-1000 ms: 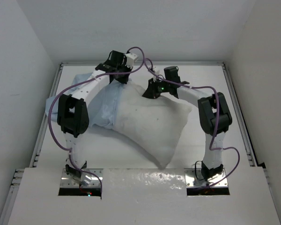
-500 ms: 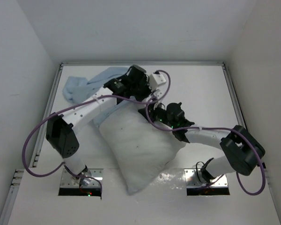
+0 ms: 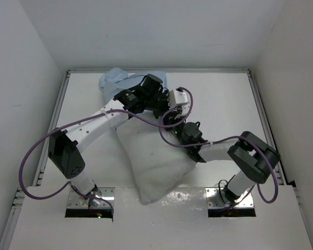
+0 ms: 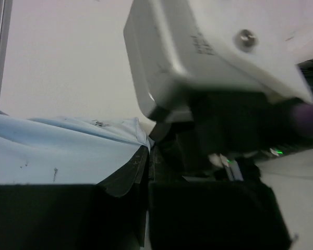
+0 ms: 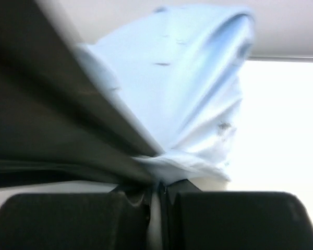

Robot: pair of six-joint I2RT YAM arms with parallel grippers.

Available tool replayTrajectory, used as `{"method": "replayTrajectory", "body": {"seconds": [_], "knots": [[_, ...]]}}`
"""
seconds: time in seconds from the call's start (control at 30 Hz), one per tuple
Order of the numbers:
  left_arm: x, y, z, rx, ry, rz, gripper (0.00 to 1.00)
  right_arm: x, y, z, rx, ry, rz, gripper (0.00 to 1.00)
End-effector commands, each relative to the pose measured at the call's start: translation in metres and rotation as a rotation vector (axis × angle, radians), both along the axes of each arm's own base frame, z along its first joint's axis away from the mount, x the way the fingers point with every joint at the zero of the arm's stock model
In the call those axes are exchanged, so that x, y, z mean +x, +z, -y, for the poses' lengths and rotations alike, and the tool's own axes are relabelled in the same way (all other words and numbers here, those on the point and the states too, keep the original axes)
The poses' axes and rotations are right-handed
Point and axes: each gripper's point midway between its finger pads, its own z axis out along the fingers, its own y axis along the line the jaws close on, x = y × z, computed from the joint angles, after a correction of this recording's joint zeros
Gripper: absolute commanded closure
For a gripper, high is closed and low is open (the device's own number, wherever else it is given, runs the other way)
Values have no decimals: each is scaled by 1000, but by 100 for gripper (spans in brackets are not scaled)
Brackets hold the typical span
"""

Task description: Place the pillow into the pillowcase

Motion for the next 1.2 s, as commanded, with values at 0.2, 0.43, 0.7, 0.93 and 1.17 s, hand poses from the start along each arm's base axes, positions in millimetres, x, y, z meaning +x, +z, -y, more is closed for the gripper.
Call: {"method": "replayTrajectory", "body": {"seconds": [0.2,0.43,0.7,0.93,1.17], "knots": [[-26,-3,1,-9,49,-20,49,27,52,-7,43,12,115,31],[19,30,-24,-73,295,78,46,-6,42,22,-236,51,30,7],[43,36,-115,22,577,103,38,-63,32,56,-472,174,-173,1],[41,-17,-158,144,666,146,41,-87,-9,15,-540,347,-284,7],[58,-31,-147,144,652,158,48,-97,-44,-32,-550,445,-333,1]]}}
